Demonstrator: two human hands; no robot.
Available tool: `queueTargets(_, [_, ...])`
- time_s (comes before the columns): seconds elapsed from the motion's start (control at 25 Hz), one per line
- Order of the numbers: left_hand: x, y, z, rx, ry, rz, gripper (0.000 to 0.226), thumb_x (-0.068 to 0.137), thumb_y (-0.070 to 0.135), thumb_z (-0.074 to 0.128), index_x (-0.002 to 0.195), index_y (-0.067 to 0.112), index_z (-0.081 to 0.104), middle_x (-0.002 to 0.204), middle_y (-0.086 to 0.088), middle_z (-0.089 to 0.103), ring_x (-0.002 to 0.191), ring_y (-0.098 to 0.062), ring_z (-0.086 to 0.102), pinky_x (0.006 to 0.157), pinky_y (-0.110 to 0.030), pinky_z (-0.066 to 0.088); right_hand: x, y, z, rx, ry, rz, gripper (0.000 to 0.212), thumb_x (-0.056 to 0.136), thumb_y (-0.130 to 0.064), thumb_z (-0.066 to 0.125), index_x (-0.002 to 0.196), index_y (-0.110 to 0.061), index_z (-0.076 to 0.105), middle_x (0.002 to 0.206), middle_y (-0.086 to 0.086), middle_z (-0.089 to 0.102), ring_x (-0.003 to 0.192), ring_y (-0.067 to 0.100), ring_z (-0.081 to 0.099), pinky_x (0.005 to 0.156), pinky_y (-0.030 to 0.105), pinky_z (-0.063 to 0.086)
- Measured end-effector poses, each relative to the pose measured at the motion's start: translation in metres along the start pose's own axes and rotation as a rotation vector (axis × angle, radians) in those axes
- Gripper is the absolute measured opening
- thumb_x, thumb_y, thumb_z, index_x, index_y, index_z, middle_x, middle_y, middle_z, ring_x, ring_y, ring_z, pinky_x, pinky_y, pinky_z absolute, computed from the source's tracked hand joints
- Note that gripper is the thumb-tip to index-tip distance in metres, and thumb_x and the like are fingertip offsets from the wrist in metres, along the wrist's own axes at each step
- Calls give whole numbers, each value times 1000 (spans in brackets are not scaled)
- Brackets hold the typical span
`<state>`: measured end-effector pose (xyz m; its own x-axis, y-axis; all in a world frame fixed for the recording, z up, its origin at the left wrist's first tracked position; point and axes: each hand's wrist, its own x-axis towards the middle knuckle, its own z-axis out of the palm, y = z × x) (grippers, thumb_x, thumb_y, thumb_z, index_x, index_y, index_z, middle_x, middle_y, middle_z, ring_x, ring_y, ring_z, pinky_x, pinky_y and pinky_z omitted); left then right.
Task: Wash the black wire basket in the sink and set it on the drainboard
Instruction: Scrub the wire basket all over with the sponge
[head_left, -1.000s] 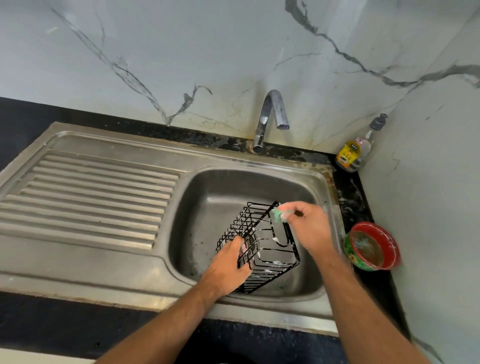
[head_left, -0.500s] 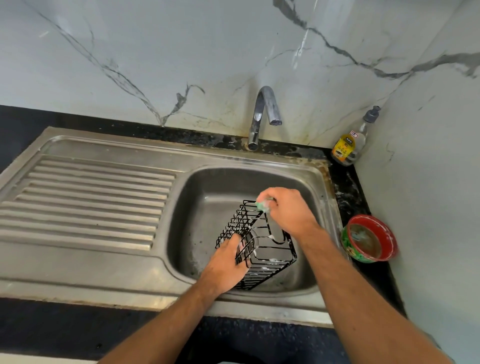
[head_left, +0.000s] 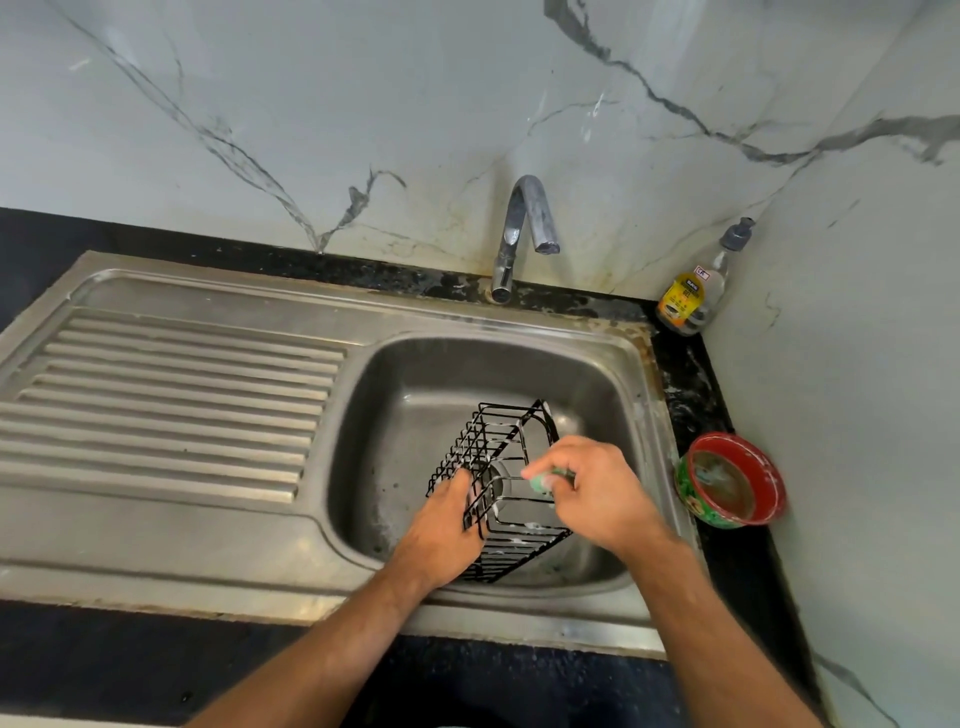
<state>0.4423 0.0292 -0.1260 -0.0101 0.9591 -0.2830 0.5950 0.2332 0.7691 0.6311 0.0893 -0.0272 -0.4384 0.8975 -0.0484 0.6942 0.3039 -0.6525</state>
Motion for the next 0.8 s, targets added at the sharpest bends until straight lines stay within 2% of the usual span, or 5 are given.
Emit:
queueTargets(0.16, [-2,0,0,17,8,-6,27,85,14,62,100,29,46,99,6,60,93,-10,60,88,-44,55,36,-3,1,-107,134,-92,23,94,-10,61,105,-19,79,102,-1,71,95,12,66,94,29,50])
queueTargets(0.32, [-1,0,-2,-8,21,-3,26,85,15,61,97,31,44,97,6,63,92,-11,63,86,-45,56,56,-2,4,-119,231,72,27,94,-9,56,108,-19,77,108,4,69,98,18,65,95,29,48])
queueTargets(0.48, [1,-3,-1,-36,19,-11,26,86,16,63,96,32,45,97,7,64,91,-11,64,85,-43,57,29,8,-5,-123,163,210,26,90,-7,59,100,-23,78,105,-3,70,92,10,63,87,15,42])
queueTargets(0.68, [2,-4,-1,-38,15,-9,25,87,15,64,100,29,47,99,6,64,93,-10,64,85,-38,57,9,1,-17,-105,-9,131,24,86,-6,63,85,-25,78,91,-16,68,86,1,63,87,20,51])
queueTargets(0.8, [1,-2,-1,-19,5,-7,25,88,15,65,99,29,47,99,7,63,93,-9,62,84,-35,56,25,-11,-3,-134,76,101,23,90,-7,59,94,-20,78,94,-9,65,88,9,61,87,20,45])
